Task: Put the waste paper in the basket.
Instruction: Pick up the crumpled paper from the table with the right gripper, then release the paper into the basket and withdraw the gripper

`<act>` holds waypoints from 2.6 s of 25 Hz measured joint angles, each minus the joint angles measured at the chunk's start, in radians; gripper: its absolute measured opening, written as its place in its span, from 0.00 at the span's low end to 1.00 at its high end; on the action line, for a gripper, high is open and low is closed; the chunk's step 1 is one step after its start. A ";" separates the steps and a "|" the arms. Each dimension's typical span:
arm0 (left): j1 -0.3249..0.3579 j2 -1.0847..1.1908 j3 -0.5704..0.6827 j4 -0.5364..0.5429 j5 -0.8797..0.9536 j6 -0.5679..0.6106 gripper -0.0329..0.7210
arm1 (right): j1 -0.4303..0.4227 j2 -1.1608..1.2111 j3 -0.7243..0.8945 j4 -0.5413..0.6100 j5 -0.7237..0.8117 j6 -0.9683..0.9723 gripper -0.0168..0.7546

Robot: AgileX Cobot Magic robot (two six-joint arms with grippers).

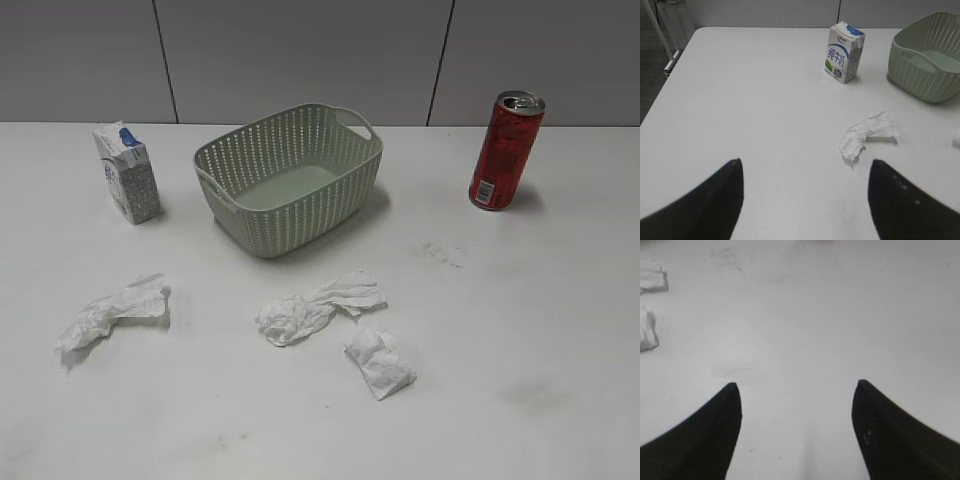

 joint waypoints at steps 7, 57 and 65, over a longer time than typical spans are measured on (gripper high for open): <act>0.000 0.000 0.000 0.000 0.000 0.000 0.82 | 0.000 0.459 -0.108 0.078 -0.038 -0.007 0.70; 0.000 0.000 0.000 0.001 0.000 0.000 0.82 | 0.594 1.547 -1.186 0.069 0.411 -0.031 0.02; 0.000 0.000 0.000 0.001 0.000 0.000 0.82 | 0.594 1.542 -1.435 0.059 0.032 -0.036 0.02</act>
